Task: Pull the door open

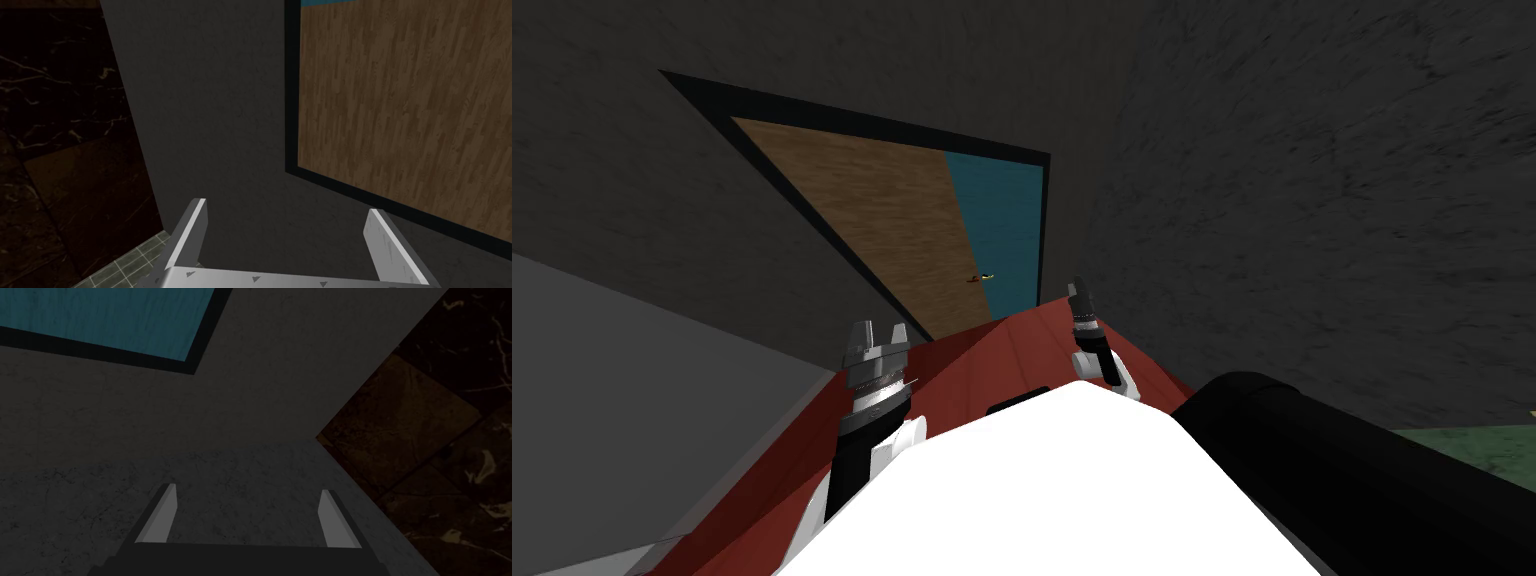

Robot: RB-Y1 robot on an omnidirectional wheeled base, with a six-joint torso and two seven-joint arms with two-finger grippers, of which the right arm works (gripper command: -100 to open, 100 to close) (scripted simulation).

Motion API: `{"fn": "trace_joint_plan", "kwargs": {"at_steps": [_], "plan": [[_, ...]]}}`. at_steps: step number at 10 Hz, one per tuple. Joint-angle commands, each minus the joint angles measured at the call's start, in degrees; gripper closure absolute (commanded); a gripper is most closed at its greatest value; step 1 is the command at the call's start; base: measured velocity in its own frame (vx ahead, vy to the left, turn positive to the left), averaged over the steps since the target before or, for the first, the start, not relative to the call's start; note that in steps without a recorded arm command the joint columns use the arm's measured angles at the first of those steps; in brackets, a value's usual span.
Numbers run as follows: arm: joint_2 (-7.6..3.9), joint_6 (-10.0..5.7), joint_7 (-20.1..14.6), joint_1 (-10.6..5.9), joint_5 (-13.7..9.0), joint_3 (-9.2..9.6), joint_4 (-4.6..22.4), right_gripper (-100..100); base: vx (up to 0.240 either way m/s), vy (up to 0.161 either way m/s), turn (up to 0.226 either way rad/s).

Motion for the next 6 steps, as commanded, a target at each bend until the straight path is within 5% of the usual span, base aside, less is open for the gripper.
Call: {"fn": "trace_joint_plan", "kwargs": {"at_steps": [1, 6], "plan": [[-0.62, -0.56, -0.6, -0.51, 0.0, -0.05, 2.0, -100, 0.114, 0.040, 0.028], [-2.24, -2.29, -2.5, -2.08, -0.1, -0.22, 8.0, -100, 0.162, 0.063, 0.025]]}}
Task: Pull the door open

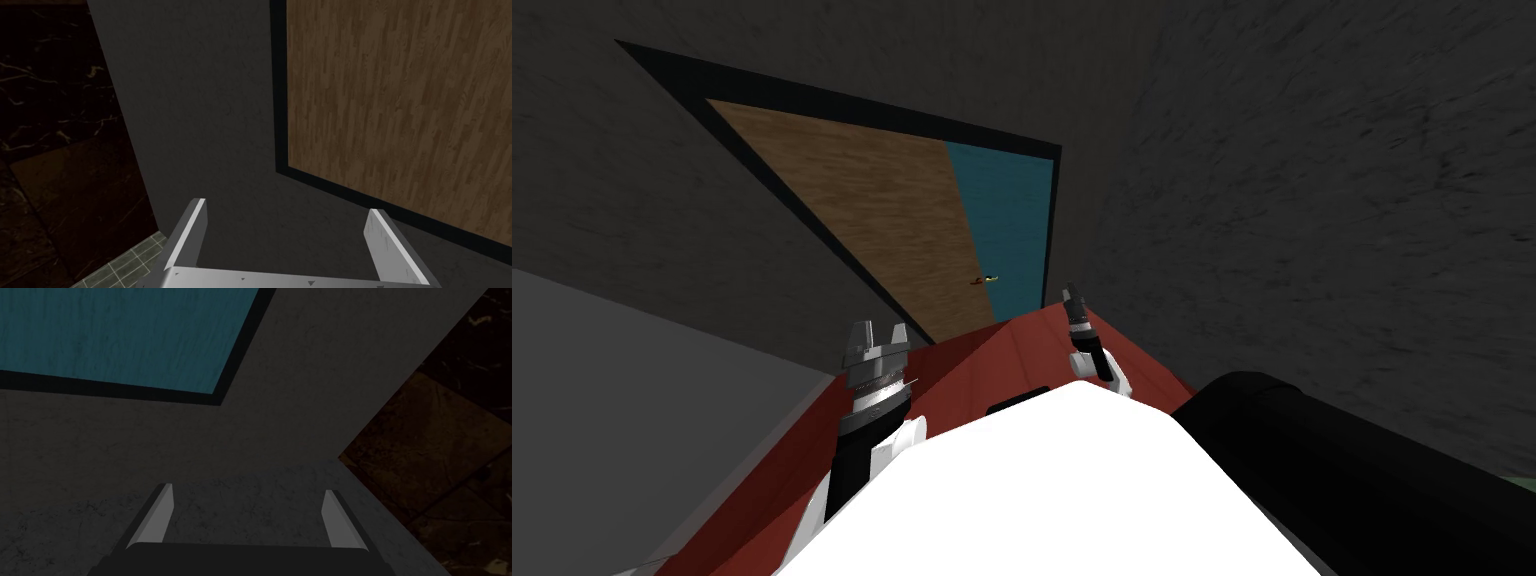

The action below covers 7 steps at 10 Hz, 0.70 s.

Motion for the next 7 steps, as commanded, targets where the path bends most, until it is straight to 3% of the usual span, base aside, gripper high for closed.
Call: {"fn": "trace_joint_plan", "kwargs": {"at_steps": [1, 7], "plan": [[-0.64, -0.48, -0.8, -0.34, -0.2, -0.27, 1.6, -100, 0.128, 0.059, 0.028], [-2.25, -2.51, -3.0, -2.18, -0.3, -0.46, 8.7, -100, 0.108, 0.054, 0.025]]}}
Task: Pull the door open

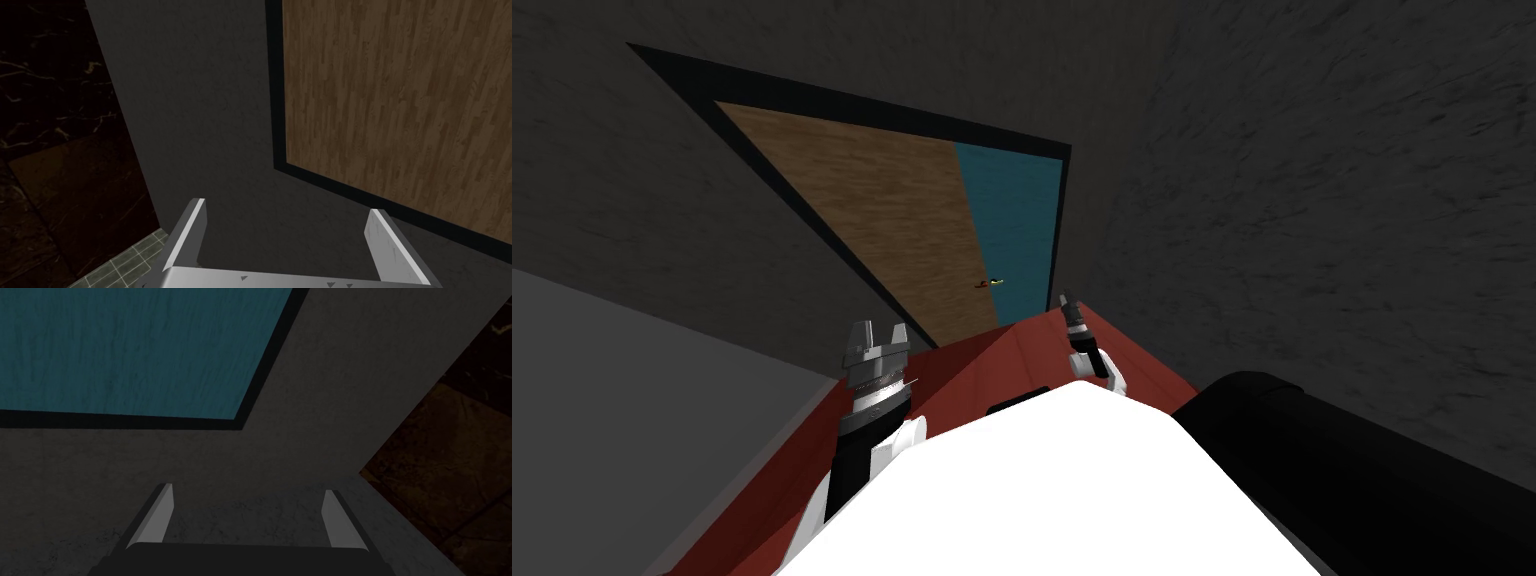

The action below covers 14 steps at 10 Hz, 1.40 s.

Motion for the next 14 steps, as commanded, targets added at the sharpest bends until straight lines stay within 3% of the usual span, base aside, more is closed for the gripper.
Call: {"fn": "trace_joint_plan", "kwargs": {"at_steps": [1, 14], "plan": [[-0.28, -0.79, -0.6, -0.53, 0.1, 0.09, 2.2, -100, 0.136, 0.073, 0.020], [-3.53, -5.55, -5.8, -4.86, -0.2, -0.36, 18.9, -100, 0.102, 0.060, 0.026]]}}
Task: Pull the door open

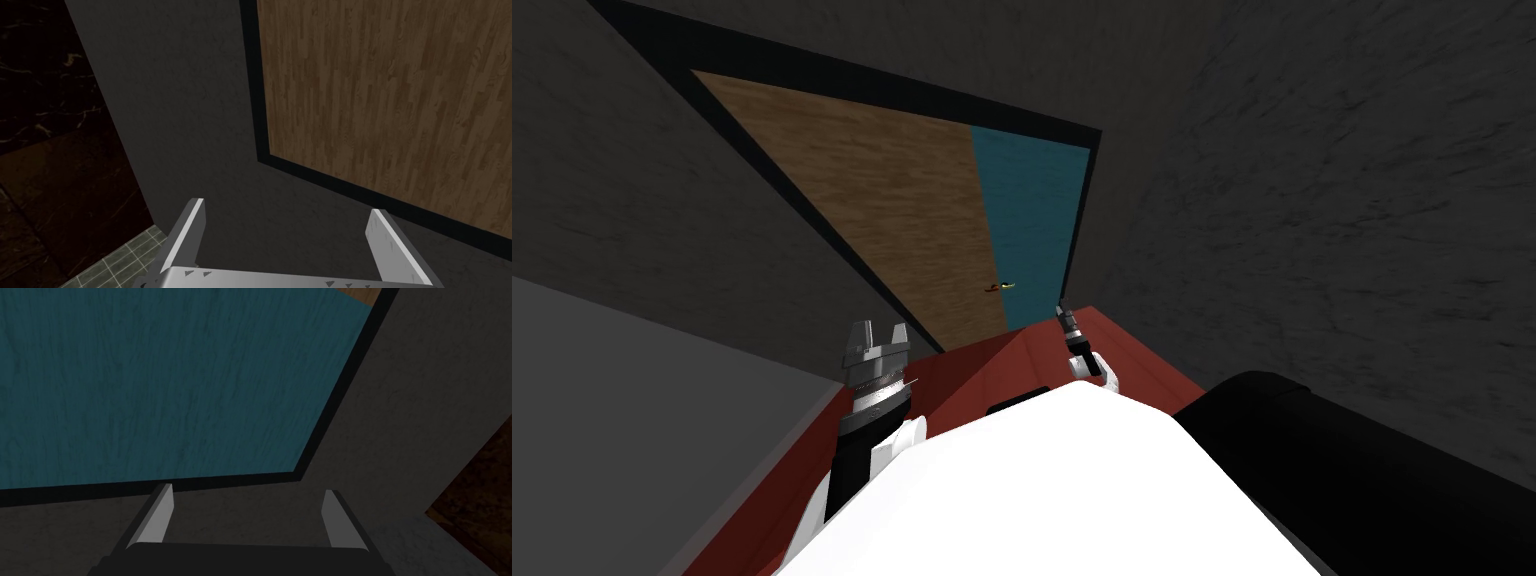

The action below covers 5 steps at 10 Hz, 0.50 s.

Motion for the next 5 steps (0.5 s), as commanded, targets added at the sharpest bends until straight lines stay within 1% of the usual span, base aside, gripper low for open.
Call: {"fn": "trace_joint_plan", "kwargs": {"at_steps": [1, 5], "plan": [[-0.25, -0.61, -0.7, -0.65, 0.0, 0.03, 2.3, -100, 0.122, 0.064, 0.028], [-1.26, -2.22, -2.4, -2.12, 0.0, -0.13, 7.9, -100, 0.097, 0.056, 0.030]]}}
